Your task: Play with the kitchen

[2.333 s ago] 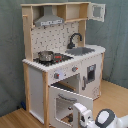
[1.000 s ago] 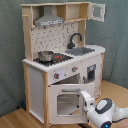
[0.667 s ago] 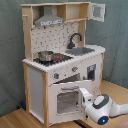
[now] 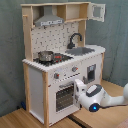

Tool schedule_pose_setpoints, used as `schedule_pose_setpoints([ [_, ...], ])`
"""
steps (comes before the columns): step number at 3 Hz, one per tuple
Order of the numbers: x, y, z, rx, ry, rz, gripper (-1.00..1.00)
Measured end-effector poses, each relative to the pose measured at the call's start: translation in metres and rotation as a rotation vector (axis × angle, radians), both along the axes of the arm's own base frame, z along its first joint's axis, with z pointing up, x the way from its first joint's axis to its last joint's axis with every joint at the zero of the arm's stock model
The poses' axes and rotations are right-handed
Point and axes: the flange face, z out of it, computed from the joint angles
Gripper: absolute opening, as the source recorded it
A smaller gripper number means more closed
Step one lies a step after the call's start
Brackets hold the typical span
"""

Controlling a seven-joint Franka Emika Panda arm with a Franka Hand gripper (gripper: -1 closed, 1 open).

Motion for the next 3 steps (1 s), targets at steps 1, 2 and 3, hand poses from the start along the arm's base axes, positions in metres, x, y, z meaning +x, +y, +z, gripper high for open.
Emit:
schedule_pose_setpoints([
  [1,-0.014,-0.017,0.008,-0.001,-0.027,-0.006,1.0],
  [2,-0.041,-0.015,0.012,-0.025,-0.038,0.027,1.0],
  [3,-0.054,0.001,0.043,-0.088,-0.06,0.074,1.0],
])
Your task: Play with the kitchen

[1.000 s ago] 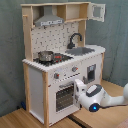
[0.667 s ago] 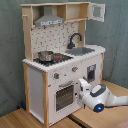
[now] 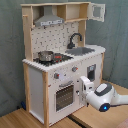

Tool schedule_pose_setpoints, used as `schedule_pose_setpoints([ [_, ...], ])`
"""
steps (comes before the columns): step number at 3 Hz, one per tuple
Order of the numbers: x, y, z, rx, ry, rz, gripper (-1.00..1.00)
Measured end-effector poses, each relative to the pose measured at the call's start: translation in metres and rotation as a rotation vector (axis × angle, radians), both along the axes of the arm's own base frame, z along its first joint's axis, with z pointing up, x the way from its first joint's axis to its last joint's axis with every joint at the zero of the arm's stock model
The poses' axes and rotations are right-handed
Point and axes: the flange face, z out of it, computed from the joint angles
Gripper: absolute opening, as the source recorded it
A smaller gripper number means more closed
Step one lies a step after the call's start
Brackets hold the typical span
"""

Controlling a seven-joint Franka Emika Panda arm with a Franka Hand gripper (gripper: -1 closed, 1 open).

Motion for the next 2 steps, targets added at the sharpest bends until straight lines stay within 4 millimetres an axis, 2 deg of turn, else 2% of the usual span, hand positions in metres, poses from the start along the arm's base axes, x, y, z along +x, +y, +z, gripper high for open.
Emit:
schedule_pose_setpoints([
  [1,-0.009,0.011,0.029,-0.081,-0.021,0.037,1.0],
  [2,-0.019,0.019,0.048,-0.177,-0.03,0.065,1.0],
])
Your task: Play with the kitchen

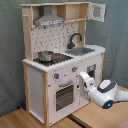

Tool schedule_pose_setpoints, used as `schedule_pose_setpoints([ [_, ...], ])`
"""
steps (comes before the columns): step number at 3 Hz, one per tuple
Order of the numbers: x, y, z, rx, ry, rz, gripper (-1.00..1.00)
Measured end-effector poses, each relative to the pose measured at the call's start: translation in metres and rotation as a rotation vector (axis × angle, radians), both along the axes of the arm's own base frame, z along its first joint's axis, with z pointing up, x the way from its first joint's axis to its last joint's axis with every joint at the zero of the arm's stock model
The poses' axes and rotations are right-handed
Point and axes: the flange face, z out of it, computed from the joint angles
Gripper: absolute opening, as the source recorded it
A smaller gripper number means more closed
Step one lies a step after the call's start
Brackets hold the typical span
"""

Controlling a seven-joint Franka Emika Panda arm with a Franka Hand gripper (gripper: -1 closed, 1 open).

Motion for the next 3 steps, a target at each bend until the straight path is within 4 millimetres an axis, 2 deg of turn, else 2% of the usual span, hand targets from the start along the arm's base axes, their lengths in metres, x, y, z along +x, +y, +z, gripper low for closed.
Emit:
schedule_pose_setpoints([
  [1,-0.008,0.001,0.007,-0.126,-0.003,0.016,1.0],
  [2,-0.008,-0.009,0.011,-0.262,-0.006,0.006,1.0],
  [3,-0.01,-0.018,0.025,-0.365,-0.015,-0.003,1.0],
])
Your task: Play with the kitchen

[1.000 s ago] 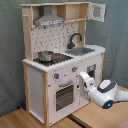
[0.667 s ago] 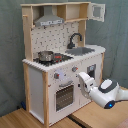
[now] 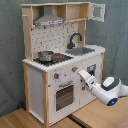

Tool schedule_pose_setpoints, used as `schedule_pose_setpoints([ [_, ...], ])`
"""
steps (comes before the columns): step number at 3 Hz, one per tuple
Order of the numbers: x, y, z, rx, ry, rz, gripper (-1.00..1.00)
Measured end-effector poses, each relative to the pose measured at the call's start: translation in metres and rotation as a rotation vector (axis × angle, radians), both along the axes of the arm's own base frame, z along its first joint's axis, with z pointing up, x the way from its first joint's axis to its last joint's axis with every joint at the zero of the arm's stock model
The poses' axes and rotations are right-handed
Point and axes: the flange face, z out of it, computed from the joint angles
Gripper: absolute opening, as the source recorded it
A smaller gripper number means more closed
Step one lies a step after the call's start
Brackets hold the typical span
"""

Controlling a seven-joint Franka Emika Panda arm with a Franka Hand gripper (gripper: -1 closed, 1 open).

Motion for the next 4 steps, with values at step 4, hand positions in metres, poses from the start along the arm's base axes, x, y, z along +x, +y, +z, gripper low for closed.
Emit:
schedule_pose_setpoints([
  [4,-0.007,-0.037,0.031,-0.266,0.071,0.042,1.0],
])
